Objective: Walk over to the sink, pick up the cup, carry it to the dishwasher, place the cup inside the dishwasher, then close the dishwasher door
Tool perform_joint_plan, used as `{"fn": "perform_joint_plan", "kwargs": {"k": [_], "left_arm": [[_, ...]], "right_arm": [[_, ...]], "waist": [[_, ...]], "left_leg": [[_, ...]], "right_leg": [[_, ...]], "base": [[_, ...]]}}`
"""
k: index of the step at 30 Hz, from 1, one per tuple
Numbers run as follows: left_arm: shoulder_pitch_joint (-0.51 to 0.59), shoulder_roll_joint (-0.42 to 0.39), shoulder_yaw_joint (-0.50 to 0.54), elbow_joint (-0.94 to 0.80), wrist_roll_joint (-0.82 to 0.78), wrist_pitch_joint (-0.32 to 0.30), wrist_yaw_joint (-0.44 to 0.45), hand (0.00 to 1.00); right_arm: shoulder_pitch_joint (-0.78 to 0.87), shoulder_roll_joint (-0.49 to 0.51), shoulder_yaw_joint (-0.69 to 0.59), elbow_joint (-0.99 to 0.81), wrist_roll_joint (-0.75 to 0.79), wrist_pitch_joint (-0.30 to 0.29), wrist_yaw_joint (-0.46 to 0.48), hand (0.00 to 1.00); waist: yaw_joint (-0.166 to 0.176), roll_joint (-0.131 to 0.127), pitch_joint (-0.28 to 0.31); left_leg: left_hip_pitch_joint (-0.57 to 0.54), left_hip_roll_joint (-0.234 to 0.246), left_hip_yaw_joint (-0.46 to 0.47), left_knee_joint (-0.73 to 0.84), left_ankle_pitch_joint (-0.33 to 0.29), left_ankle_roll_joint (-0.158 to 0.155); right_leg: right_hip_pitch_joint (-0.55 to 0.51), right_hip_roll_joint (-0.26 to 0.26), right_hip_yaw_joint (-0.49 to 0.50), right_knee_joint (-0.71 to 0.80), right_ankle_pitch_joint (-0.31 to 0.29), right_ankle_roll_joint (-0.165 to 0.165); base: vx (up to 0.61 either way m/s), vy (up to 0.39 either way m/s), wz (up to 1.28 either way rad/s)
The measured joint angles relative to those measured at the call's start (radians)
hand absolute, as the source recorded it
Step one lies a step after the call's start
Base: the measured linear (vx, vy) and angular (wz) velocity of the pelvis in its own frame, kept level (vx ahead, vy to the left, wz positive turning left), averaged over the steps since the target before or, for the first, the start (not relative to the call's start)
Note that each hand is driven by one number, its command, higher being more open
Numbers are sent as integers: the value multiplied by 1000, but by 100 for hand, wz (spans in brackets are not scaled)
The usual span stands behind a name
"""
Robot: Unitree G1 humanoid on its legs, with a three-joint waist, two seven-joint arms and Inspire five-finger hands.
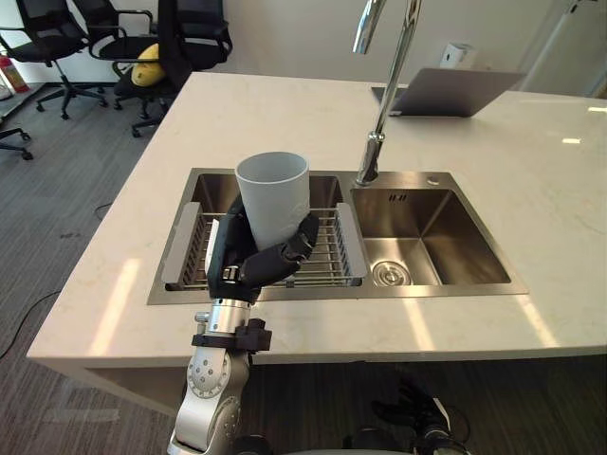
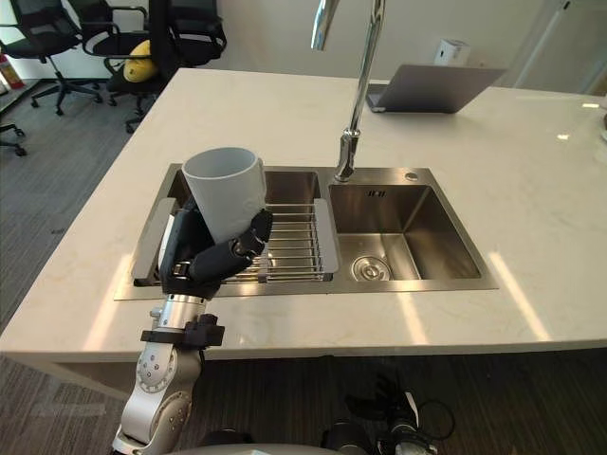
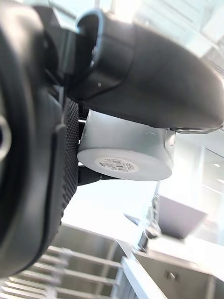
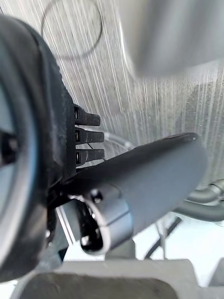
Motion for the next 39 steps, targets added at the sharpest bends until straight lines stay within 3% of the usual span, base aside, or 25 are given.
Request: {"fn": "perform_joint_plan", "kwargs": {"k": [1, 2, 3, 4, 5, 6, 8, 9, 10, 11, 13, 14, 16, 17, 18, 19, 20, 22, 26, 29, 33, 39], "left_arm": [[0, -9, 1, -4, 17, -1, -1, 30], [0, -9, 1, -6, 17, -1, -2, 30], [-3, -11, 4, -21, 19, -2, -2, 30], [-11, -7, 12, -22, 19, -4, -2, 30], [-18, -18, 18, -9, 25, -1, 0, 30], [-17, -28, 12, 16, 34, 4, 2, 30], [-17, -28, -13, 24, 35, 4, 4, 30], [-19, -27, -20, 24, 35, 4, 5, 30], [-19, -23, -26, 23, 35, 4, 5, 30], [-22, -20, -44, 22, 35, 4, 4, 30], [-22, -12, -72, 21, 34, 4, -2, 30], [-23, -7, -90, 18, 33, 4, -7, 30], [-27, -9, -116, 18, 32, 4, -14, 30], [-27, -15, -131, 19, 32, 4, -13, 30], [-28, -27, -138, 24, 33, 4, -10, 30], [-35, -27, -136, 26, 33, 3, -9, 30], [-62, -8, -133, 55, 33, -2, -2, 30], [-93, 4, -119, 103, 33, 0, 9, 30], [-97, 4, -118, 111, 33, 3, 20, 30], [-97, 10, -123, 111, 33, 3, 20, 30], [-98, 15, -135, 111, 35, 3, 20, 30], [-89, 15, -133, 111, 35, 3, 30, 30]], "right_arm": [[-38, -21, -1, 7, 0, -1, -2, 90], [-47, -25, -1, 7, 0, -1, -3, 90], [-83, -40, 7, 14, 2, -4, -4, 90], [-109, -42, 8, 25, 3, -7, -5, 90], [-156, -55, 7, 50, 18, -14, -11, 90], [-160, -68, 7, 55, 28, -21, -22, 90], [-148, -69, 13, 58, 37, -23, -26, 90], [-136, -63, 14, 64, 37, -22, -27, 90], [-131, -60, 11, 69, 38, -22, -29, 90], [-121, -57, 4, 78, 39, -22, -33, 90], [-96, -56, 3, 79, 39, -20, -40, 90], [-78, -55, 4, 70, 39, -20, -41, 90], [-45, -48, 4, 39, 39, -20, -42, 90], [-30, -45, 3, 30, 39, -21, -44, 90], [-16, -45, 2, 26, 39, -21, -44, 90], [-19, -42, 1, 30, 38, -20, -43, 90], [-19, -15, -2, 31, 38, -18, -43, 90], [-11, 5, -1, 30, 38, -18, -32, 90], [-31, 10, -1, 29, 36, -18, -30, 90], [-48, 8, -1, 27, 36, -18, -30, 90], [-34, -6, -3, 26, 37, -18, -33, 90], [-25, -8, -3, 22, 37, -18, -38, 90]], "waist": [[22, 20, -16], [25, 22, -17], [33, 23, -12], [34, 16, 3], [33, 43, 46], [31, 88, 72], [27, 116, 87], [20, 117, 92], [16, 113, 94], [12, 107, 106], [3, 102, 110], [-11, 103, 109], [-24, 103, 104], [-38, 107, 97], [-48, 123, 74], [-51, 136, 61], [-53, 102, 58], [-63, 80, 56], [-68, 74, 53], [-68, 72, 51], [-78, 70, 49], [-72, 75, 31]], "left_leg": [[-55, 3, -1, -53, 67, 6], [-62, 2, -1, -71, 85, 7], [-83, 6, 4, -128, 126, -2], [-95, -3, 4, -130, 141, 0], [-101, 11, -8, -122, 157, -2], [-98, 26, -39, -112, 168, -10], [-96, 37, -83, -123, 203, -26], [-99, 33, -122, -147, 235, -60], [-109, 29, -143, -142, 234, -114], [-138, 26, -151, -44, 194, -123], [-148, 32, -140, 116, 112, -66], [-133, 56, -113, 184, 56, -36], [-77, 96, -88, 207, -4, -40], [-20, 111, -75, 154, -19, -56], [65, 108, -76, -4, -38, -90], [89, 100, -78, -85, -46, -102], [89, 54, -70, -114, -14, -81], [79, 12, -82, -90, -17, -58], [67, -32, -80, -48, -41, -23], [53, -38, -90, -28, -57, -16], [31, -53, -143, -10, -56, -15], [15, -52, -220, -16, -41, -31]], "right_leg": [[-8, 22, -5, -134, -3, -9], [-2, 28, -2, -172, -5, -13], [17, 49, 23, -282, -26, -86], [25, 47, 33, -321, -36, -127], [61, 64, 33, -395, -12, -185], [114, 98, 7, -460, 33, -194], [139, 122, -28, -479, 59, -207], [136, 115, -64, -479, 68, -222], [129, 109, -86, -475, 69, -227], [125, 95, -114, -470, 78, -232], [122, 63, -149, -467, 90, -224], [120, 41, -173, -468, 95, -219], [104, 9, -201, -471, 105, -205], [97, -8, -215, -481, 117, -184], [75, -20, -223, -482, 128, -164], [57, -23, -224, -477, 134, -150], [44, -55, -207, -478, 144, -143], [64, -93, -211, -494, 169, -103], [76, -135, -206, -496, 179, -93], [76, -136, -207, -490, 175, -96], [50, -118, -140, -420, 100, -100], [62, -93, -154, -397, 50, -105]], "base": [[-164, -31, 0], [-179, -39, 1], [-147, -75, 1], [-205, -121, 2], [-267, -114, 22], [-286, -92, 31], [-292, -73, 57], [-287, -76, 72], [-354, -29, 79], [-347, 41, 71], [-278, 90, 68], [-184, 168, 71], [-145, 217, 65], [-86, 286, 51], [-68, 304, 42], [-40, 296, 25], [-15, 209, 22], [6, 254, 30], [-11, 179, 13], [-52, 57, 7], [-32, -53, 34], [34, -95, 38]]}}
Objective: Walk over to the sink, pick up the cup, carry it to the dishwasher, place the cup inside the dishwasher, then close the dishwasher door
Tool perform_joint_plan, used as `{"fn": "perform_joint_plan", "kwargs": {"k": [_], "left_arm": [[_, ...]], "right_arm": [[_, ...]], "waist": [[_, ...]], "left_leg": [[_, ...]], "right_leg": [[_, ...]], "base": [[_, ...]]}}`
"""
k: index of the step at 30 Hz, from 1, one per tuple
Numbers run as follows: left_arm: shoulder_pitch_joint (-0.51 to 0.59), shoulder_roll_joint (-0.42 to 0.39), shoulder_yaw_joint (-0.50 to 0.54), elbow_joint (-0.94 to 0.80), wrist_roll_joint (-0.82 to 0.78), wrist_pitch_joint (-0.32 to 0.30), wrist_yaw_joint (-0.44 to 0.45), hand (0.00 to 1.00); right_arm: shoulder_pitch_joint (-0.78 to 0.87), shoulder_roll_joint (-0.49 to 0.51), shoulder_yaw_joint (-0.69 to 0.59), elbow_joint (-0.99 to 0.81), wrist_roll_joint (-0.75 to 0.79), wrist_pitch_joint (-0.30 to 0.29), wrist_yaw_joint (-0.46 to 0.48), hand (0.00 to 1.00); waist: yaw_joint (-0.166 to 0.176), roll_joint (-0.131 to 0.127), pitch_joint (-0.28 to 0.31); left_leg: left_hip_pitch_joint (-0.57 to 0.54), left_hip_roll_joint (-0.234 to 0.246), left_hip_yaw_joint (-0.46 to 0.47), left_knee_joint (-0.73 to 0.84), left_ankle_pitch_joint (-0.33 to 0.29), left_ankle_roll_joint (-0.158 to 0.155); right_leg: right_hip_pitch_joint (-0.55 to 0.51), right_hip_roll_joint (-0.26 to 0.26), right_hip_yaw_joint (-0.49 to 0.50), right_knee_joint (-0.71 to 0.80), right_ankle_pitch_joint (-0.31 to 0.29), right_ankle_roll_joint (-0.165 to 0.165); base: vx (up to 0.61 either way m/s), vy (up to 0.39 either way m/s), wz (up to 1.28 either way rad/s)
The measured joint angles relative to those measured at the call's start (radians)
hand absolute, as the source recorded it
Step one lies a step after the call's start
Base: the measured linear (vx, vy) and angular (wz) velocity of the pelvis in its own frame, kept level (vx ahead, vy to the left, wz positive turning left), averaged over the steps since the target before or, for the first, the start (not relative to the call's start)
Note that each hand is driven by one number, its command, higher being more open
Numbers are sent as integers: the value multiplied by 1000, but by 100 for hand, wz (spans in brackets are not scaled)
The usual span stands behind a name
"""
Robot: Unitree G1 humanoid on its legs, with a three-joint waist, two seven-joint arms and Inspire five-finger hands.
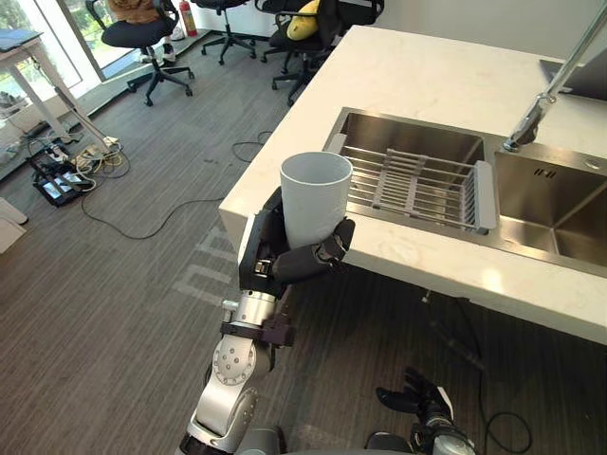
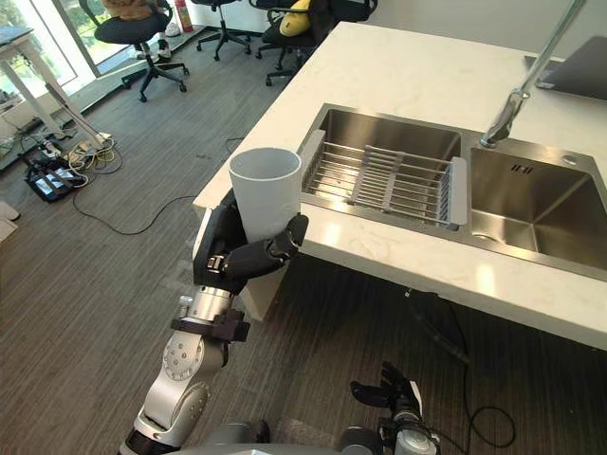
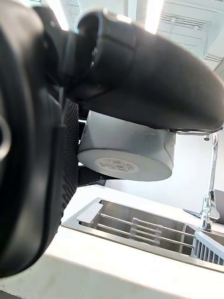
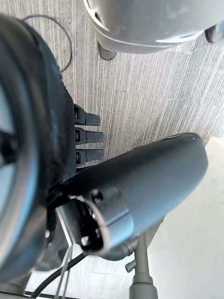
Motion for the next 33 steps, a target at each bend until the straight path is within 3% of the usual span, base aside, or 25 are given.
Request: {"fn": "perform_joint_plan", "kwargs": {"k": [3, 7, 9, 11, 12, 17, 18, 19, 20, 21, 23, 24, 25, 29, 31, 32, 33], "left_arm": [[32, -7, 14, 0, -1, 0, 4, 30], [72, -18, 24, 0, -3, 0, 5, 30], [88, -26, 42, 0, -4, 0, 6, 30], [101, -30, 59, 0, -6, 0, 6, 30], [105, -32, 60, 0, -6, 0, 4, 30], [158, -40, 83, -1, -33, 1, -5, 30], [162, -40, 87, -2, -37, 2, -10, 30], [162, -41, 87, -3, -39, 2, -12, 30], [165, -42, 90, -6, -40, 2, -14, 30], [167, -50, 92, -8, -40, 6, -14, 30], [162, -48, 77, -11, -39, 16, -16, 30], [158, -41, 63, -11, -39, 17, -16, 30], [157, -36, 58, -11, -40, 17, -15, 30], [148, -25, 40, -11, -40, 16, -12, 30], [136, -24, 11, -11, -40, 16, -12, 30], [136, -21, -1, -11, -40, 16, -17, 30], [141, -28, -8, -3, -40, 20, -21, 30]], "right_arm": [[2, 1, 8, -38, 0, -1, -2, 90], [1, 1, 16, -93, 0, -6, -7, 90], [0, 1, 26, -130, -1, -7, -10, 90], [1, 0, 45, -177, -7, -11, -12, 90], [-2, -3, 57, -184, -11, -12, -13, 90], [-47, 26, 88, -193, -30, -12, -15, 90], [-51, 30, 103, -192, -43, -11, -15, 90], [-51, 29, 115, -192, -45, -11, -15, 90], [-50, 28, 136, -191, -59, -4, -11, 90], [-51, 26, 155, -192, -61, -2, -8, 90], [-50, 31, 160, -190, -68, 3, -3, 90], [-49, 35, 160, -190, -75, 3, -4, 90], [-50, 38, 164, -194, -87, 2, -3, 90], [-45, 37, 194, -233, -89, -3, -2, 90], [-34, 37, 196, -265, -89, -4, -4, 90], [-28, 37, 197, -283, -89, -4, -1, 90], [-19, 27, 198, -294, -89, -4, 0, 90]], "waist": [[6, 2, -6], [9, 1, -6], [11, -4, -4], [29, -6, -3], [32, -3, -5], [36, -18, -3], [37, -32, 2], [37, -29, 0], [37, -32, -3], [31, -35, -5], [7, -36, -6], [-6, -35, -5], [-3, -35, -6], [-1, -34, -6], [2, -39, -9], [4, -54, -15], [4, -34, -25]], "left_leg": [[-7, 6, -56, 0, 11, -17], [-39, 18, -6, -20, 65, -24], [-34, 36, 118, -76, 107, 10], [-50, 86, 331, -45, 94, 59], [-58, 92, 363, -25, 92, 56], [-77, 37, 337, -45, 77, 73], [-86, 26, 340, 3, 52, 95], [-94, 26, 341, 36, 25, 103], [-98, 11, 328, 76, -12, 96], [-98, -5, 313, 95, -28, 106], [-87, -42, 240, 108, -43, 124], [-76, -53, 206, 105, -44, 128], [-58, -64, 168, 97, -48, 132], [6, -93, 65, 56, -46, 121], [16, -109, 28, 55, -50, 106], [20, -127, 18, 68, -61, 87], [18, -118, -9, 83, -75, 63]], "right_leg": [[31, 21, -27, 0, -18, -10], [71, 30, -99, -26, -23, -21], [105, 25, -152, -56, -22, -22], [122, 30, -204, -71, -15, -25], [127, 35, -219, -71, -15, -25], [112, 0, -216, -56, -52, -27], [105, -21, -212, -25, -75, -19], [106, -29, -214, 0, -88, -9], [106, -57, -208, 83, -113, -4], [74, -86, -178, 184, -112, -12], [-2, -100, -59, 390, -56, -91], [-30, -86, 2, 457, -60, -89], [-55, -41, 85, 469, -104, -91], [-141, 96, 268, 383, -164, -85], [-165, 113, 291, 284, -152, -80], [-160, 99, 284, 190, -61, -74], [-131, 101, 251, 178, -63, -57]], "base": [[37, -131, 60], [-21, -88, 90], [-63, -41, 92], [-60, 0, 68], [-25, 27, 49], [-25, 62, 32], [51, 110, 34], [113, 115, 37], [159, 93, 37], [234, 136, 61], [254, 116, 106], [281, 67, 127], [276, 43, 110], [222, -24, 85], [186, -101, 88], [199, -162, 90], [163, -149, 86]]}}
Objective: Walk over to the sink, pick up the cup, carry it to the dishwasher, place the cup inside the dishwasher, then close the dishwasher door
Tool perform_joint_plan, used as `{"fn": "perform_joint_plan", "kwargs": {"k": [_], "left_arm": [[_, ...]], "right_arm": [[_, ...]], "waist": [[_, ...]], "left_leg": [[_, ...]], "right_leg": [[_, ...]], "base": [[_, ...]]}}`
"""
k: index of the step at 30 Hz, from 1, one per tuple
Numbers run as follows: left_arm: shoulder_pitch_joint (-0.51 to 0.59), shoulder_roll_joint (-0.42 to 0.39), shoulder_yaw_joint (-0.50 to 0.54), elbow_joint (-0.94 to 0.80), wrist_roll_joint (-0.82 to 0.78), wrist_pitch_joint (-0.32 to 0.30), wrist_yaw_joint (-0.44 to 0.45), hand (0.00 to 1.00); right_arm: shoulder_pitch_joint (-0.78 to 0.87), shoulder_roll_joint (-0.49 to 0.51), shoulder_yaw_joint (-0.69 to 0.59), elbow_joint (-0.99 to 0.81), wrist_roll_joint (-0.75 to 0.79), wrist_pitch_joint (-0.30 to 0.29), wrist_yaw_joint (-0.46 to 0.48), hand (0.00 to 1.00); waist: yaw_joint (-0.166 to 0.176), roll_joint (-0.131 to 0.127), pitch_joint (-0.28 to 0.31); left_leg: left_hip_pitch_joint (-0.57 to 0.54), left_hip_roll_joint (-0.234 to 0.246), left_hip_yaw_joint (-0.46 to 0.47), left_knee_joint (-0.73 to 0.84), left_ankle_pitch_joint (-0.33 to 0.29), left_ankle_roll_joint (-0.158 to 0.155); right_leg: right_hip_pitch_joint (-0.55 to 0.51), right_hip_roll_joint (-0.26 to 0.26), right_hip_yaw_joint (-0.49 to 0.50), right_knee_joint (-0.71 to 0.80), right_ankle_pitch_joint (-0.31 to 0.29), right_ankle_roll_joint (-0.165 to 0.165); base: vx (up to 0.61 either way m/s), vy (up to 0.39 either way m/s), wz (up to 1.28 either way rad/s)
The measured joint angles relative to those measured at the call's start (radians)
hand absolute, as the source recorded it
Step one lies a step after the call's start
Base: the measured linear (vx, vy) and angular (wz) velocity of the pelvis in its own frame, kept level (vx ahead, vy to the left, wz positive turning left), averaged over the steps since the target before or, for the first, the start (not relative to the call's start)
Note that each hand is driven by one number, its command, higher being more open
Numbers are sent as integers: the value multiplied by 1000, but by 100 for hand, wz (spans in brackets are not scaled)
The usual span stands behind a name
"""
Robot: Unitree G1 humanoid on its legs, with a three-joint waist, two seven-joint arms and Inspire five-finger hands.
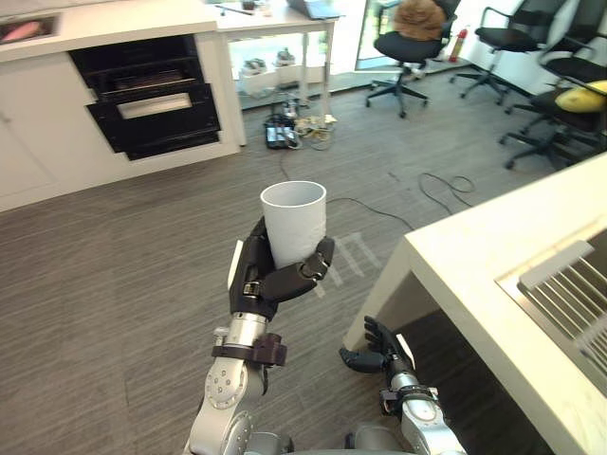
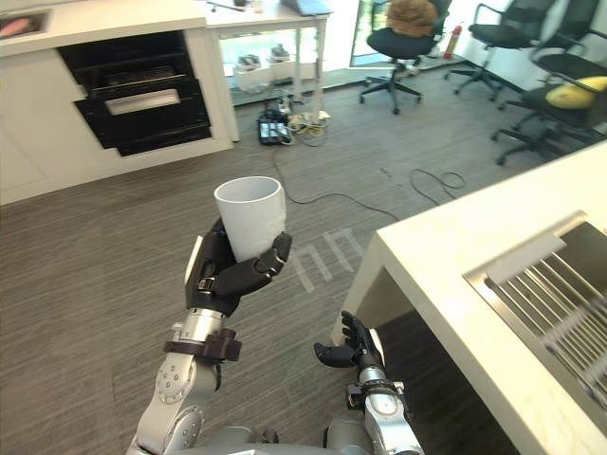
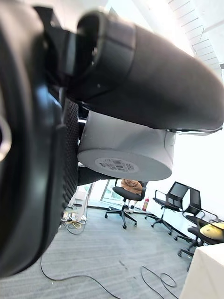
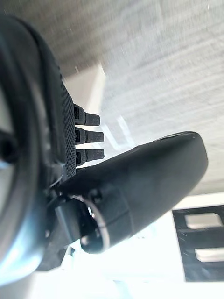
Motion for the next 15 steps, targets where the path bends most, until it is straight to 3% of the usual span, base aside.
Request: {"fn": "perform_joint_plan", "kwargs": {"k": [2, 6, 8, 9, 10, 11, 12, 15], "left_arm": [[7, -1, -16, -2, 0, 0, -20, 30], [10, 16, -19, 1, -4, 0, -46, 30], [13, 19, -12, 13, -12, 0, -56, 30], [13, 19, -10, 18, -17, 0, -57, 30], [13, 17, -11, 27, -31, 0, -64, 30], [13, 17, -11, 27, -31, 0, -65, 30], [13, 15, -10, 27, -31, 0, -68, 30], [16, 17, 12, 26, -41, -2, -73, 30]], "right_arm": [[23, -15, 4, -29, 0, 0, 3, 90], [37, -24, 17, -34, 1, -2, 4, 90], [43, -24, 17, -34, 1, -2, 4, 90], [44, -23, 17, -34, 0, -2, 4, 90], [44, -22, 17, -34, 0, -4, 1, 90], [44, -21, 16, -34, 0, -6, -1, 90], [43, -24, 16, -34, 0, -7, -6, 90], [24, -18, 17, -40, -1, -14, -7, 90]], "waist": [[10, 23, -14], [18, 16, -18], [22, 15, -16], [21, 15, -15], [18, 21, -7], [16, 24, -6], [16, 26, -4], [17, 26, 0]], "left_leg": [[-1, 31, -20, -6, -7, -22], [18, 50, -38, -82, 43, -86], [30, 69, 23, -108, 63, -108], [32, 78, 62, -109, 65, -107], [33, 132, 231, -96, 57, -84], [32, 142, 265, -92, 59, -68], [31, 150, 324, -87, 78, -30], [27, 123, 342, -137, 105, 4]], "right_leg": [[44, 17, -58, -56, 9, -15], [126, 18, -154, -152, 34, -39], [175, 16, -193, -212, 56, -45], [192, 14, -205, -226, 59, -46], [233, 14, -244, -243, 60, -45], [238, 14, -251, -242, 60, -45], [247, 13, -255, -243, 59, -44], [225, 3, -214, -252, 61, -39]], "base": [[116, -145, 77], [62, -138, 65], [33, -67, 54], [15, -40, 72], [-1, -8, 57], [-10, 8, 61], [-22, 54, 42], [-20, 97, 31]]}}
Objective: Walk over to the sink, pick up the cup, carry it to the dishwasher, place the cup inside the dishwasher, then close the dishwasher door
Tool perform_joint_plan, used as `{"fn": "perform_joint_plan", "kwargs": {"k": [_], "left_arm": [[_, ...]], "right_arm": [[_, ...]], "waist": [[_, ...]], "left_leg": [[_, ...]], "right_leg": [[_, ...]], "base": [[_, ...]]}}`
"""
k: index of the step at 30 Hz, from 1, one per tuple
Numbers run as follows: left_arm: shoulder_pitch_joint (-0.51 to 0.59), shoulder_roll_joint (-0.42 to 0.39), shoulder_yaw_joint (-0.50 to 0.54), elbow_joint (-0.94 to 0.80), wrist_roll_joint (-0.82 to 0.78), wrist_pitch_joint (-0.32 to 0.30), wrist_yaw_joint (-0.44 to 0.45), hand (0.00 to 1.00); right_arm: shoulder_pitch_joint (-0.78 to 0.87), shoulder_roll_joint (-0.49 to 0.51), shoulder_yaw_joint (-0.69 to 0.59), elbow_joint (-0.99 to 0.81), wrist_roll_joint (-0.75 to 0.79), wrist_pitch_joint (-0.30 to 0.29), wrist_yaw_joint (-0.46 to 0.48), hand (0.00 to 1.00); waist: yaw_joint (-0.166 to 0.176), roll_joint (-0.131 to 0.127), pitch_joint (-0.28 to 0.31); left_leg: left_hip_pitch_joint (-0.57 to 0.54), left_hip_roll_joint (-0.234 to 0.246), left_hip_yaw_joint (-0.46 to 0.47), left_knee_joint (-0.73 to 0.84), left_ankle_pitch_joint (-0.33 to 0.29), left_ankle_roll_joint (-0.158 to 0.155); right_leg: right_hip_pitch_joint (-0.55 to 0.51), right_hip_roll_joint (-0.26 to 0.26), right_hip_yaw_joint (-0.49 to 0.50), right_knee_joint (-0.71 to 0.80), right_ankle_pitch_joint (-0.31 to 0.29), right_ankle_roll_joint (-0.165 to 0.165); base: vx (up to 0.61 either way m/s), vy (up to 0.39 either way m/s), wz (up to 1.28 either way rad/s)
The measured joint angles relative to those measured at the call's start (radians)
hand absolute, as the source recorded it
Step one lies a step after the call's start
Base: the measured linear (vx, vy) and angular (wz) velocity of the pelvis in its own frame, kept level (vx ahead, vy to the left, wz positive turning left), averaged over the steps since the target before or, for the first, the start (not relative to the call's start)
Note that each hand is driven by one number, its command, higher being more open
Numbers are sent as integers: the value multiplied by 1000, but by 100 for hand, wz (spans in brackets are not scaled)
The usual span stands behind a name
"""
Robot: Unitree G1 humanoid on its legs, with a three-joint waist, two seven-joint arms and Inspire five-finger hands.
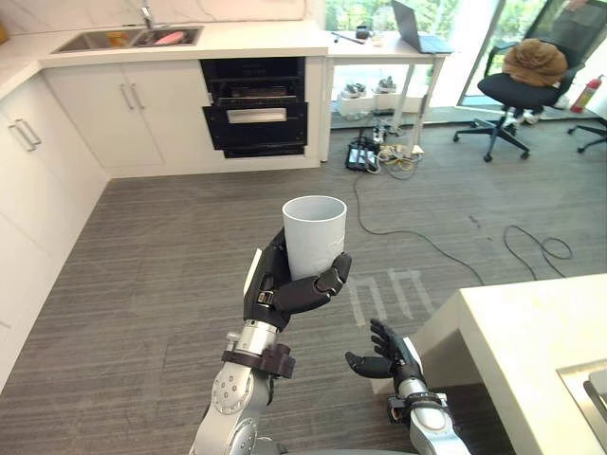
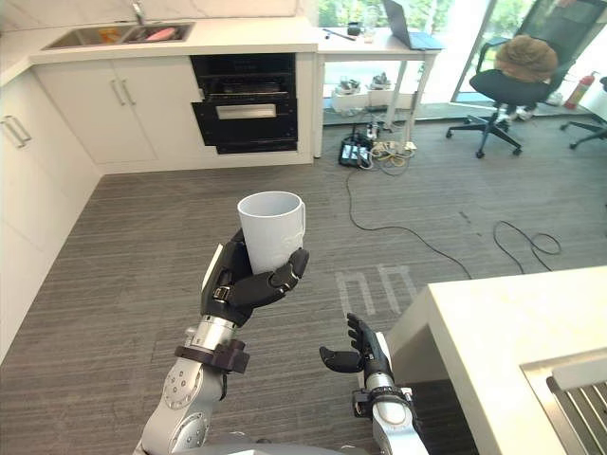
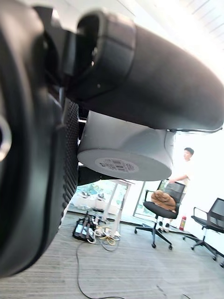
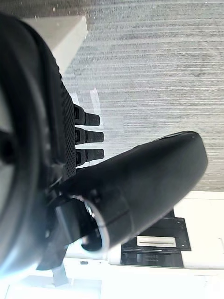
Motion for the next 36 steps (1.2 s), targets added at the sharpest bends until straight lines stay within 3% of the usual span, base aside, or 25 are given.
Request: {"fn": "perform_joint_plan", "kwargs": {"k": [3, 4, 6, 8, 10, 11, 13, 14, 15, 16, 18, 20, 26, 27, 33, 36], "left_arm": [[28, 4, 14, 2, -1, 1, 3, 30], [33, 3, 11, 2, 0, 1, 3, 30], [38, 8, 2, -1, 4, 3, -4, 30], [38, 6, 2, -3, 9, 3, -9, 30], [37, 14, 1, -3, 23, 6, -11, 30], [35, 20, -1, -1, 25, 9, -12, 30], [33, 24, -3, 0, 24, 10, -12, 30], [31, 28, -1, 0, 22, 9, -12, 30], [25, 30, 3, 8, 22, 10, -11, 30], [20, 27, 2, 21, 22, 11, -11, 30], [22, 27, 8, 32, 21, 11, -11, 30], [22, 26, 13, 32, 20, 11, -11, 30], [27, 26, 17, 33, 19, 11, -17, 30], [59, 19, 70, 41, 19, 11, -9, 30], [56, 18, 75, 42, 19, 11, -5, 30], [18, 8, 66, 80, 20, 12, -3, 30]], "right_arm": [[-16, 13, 1, 1, -13, 0, 2, 90], [-16, 14, 1, 2, -14, 0, 2, 90], [-18, 16, 0, 3, -31, 0, 1, 90], [-31, 9, -1, 4, -40, 1, 1, 90], [-32, 11, -1, 5, -43, 1, 2, 90], [-27, 14, -1, 4, -49, 1, 3, 90], [-21, 13, -1, 3, -49, 1, 3, 90], [-19, 14, 0, 1, -49, 1, 4, 90], [-16, 12, 1, 1, -49, 1, 3, 90], [-11, 8, 1, 1, -49, 1, 2, 90], [-12, 1, 12, -5, -49, 2, 7, 90], [-12, -6, 19, -19, -51, 2, 14, 90], [-5, -45, 11, -66, -57, 1, 16, 90], [33, -28, 11, -53, -70, 1, 19, 90], [34, -20, 11, -53, -70, 1, 20, 90], [56, -19, 5, -50, -70, 2, 7, 90]], "waist": [[0, 1, 3], [-1, -2, 7], [-9, -33, 26], [-25, -30, 27], [-42, -29, 29], [-54, -29, 30], [-66, -29, 29], [-67, -34, 26], [-69, -37, 23], [-68, -31, 20], [-44, -5, 6], [-43, 4, 1], [-49, 10, -4], [-45, 15, -40], [-45, 12, -41], [-70, 10, -42]], "left_leg": [[13, -44, 0, -74, 37, 23], [21, -52, 2, -82, 35, 21], [52, -98, 5, -94, 18, 38], [51, -109, 2, -77, -2, 53], [67, -110, -19, -78, -6, 61], [74, -105, -46, -78, -8, 59], [73, -99, -73, -74, -4, 51], [66, -101, -87, -57, -10, 44], [57, -109, -111, -26, -25, 40], [55, -104, -118, -18, -28, 35], [51, -68, -118, -18, -39, 16], [57, -45, -120, -33, -40, 6], [108, -29, -119, -96, -24, -19], [110, -16, -173, -273, 140, -28], [110, -8, -146, -263, 130, -34], [92, -3, -162, -253, 128, -36]], "right_leg": [[-31, -29, 21, 26, -12, 24], [-35, -38, 22, 46, -25, 27], [-57, -94, 31, 153, -99, 32], [-90, -107, 50, 252, -103, 43], [-144, -98, 106, 370, -87, 3], [-167, -74, 154, 392, -108, -25], [-198, -34, 217, 347, -120, -21], [-208, -21, 246, 272, -100, -6], [-206, -20, 257, 220, -40, 39], [-195, -18, 253, 208, -40, 45], [-165, 16, 244, 140, -18, 33], [-141, 39, 238, 90, 4, 19], [-69, 60, 245, -28, 45, 8], [-49, 89, 239, -227, 233, -7], [-56, 99, 267, -236, 240, -10], [-51, 99, 238, -267, 247, -12]], "base": [[-44, 71, 7], [-56, 83, 3], [-24, 69, 8], [21, 45, 8], [85, 39, 25], [124, -1, 54], [137, -30, 53], [190, -80, 52], [213, -95, 52], [167, -80, 31], [175, -97, -6], [141, -103, -9], [106, -40, -9], [46, 3, -1], [-2, -3, -13], [-6, -29, 10]]}}
